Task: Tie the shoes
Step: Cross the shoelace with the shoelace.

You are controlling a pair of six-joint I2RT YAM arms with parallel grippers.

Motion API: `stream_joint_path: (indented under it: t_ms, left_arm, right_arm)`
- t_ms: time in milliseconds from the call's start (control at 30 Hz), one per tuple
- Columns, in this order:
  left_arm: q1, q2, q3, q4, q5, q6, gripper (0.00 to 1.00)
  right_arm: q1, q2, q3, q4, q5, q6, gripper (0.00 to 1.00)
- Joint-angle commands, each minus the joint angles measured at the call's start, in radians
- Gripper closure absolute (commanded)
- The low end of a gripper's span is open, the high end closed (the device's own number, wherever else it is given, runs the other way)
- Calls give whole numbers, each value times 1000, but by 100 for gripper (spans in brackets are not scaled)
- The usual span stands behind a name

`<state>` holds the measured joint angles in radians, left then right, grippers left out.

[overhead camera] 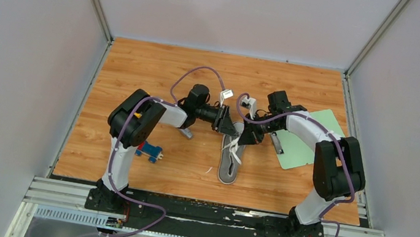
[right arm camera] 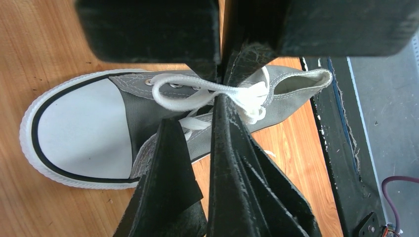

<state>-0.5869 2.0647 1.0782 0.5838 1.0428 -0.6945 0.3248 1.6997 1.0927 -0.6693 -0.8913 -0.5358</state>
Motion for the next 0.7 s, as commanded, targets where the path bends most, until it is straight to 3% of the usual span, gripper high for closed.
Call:
stream_joint_path:
  t_ms: [0,333,600,667]
  left_arm:
    - [-3,5,36,190,68,-134,50]
    - [-2,-1,57,64,81,-92,40]
    - [-2,12,26,251,129,-177,42]
    - [-1,11,17,286,145,-192,47]
  right_arm:
    - [4,-32,-7,29,-24,8,98]
    - [4,-41,-9,25,-21,8,98]
    - [3,-32,-5,35,-1,36,98]
    - [4,-32,-5,39,7,45,98]
